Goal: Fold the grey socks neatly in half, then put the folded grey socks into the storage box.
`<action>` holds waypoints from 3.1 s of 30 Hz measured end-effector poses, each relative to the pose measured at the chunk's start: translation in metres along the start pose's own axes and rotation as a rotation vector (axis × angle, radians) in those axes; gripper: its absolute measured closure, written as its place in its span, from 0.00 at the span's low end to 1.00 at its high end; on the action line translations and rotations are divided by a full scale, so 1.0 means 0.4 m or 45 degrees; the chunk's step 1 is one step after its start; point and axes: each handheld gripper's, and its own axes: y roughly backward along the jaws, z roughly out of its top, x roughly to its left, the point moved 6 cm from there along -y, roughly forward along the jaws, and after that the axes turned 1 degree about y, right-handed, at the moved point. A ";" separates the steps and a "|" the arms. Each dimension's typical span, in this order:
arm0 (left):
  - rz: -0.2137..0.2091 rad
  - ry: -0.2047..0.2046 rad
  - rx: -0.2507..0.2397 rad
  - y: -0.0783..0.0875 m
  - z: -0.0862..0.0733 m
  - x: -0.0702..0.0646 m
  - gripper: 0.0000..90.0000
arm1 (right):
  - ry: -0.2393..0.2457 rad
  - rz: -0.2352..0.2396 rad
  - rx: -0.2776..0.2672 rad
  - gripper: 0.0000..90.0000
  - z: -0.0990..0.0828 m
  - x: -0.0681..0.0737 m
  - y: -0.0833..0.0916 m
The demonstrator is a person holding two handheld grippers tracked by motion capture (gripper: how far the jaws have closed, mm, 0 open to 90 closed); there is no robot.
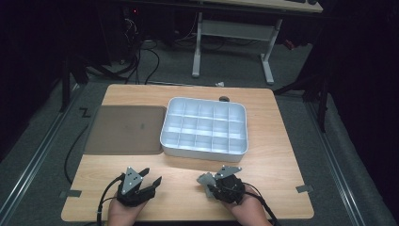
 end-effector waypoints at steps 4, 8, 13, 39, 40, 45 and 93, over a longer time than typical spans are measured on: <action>0.000 -0.005 0.001 -0.001 -0.002 -0.002 0.47 | 0.008 0.001 0.032 0.79 -0.001 -0.005 0.004; -0.002 -0.008 0.005 -0.002 -0.003 -0.004 0.47 | 0.031 -0.011 0.081 0.79 0.001 -0.010 0.009; -0.002 -0.008 0.004 -0.003 -0.003 -0.006 0.48 | 0.071 -0.022 0.148 0.79 0.005 -0.016 0.015; -0.014 -0.009 0.016 -0.005 -0.008 -0.012 0.49 | 0.261 -0.048 0.437 0.81 0.026 -0.036 0.025; -0.018 -0.005 0.012 -0.005 -0.007 -0.012 0.48 | 0.260 -0.047 0.439 0.81 0.026 -0.036 0.025; -0.026 0.007 -0.008 0.000 -0.004 -0.010 0.48 | 0.248 -0.040 0.434 0.81 0.026 -0.037 0.024; -0.098 -0.013 -0.035 -0.001 -0.006 -0.018 0.42 | -0.041 -0.103 0.314 0.81 0.124 -0.300 0.226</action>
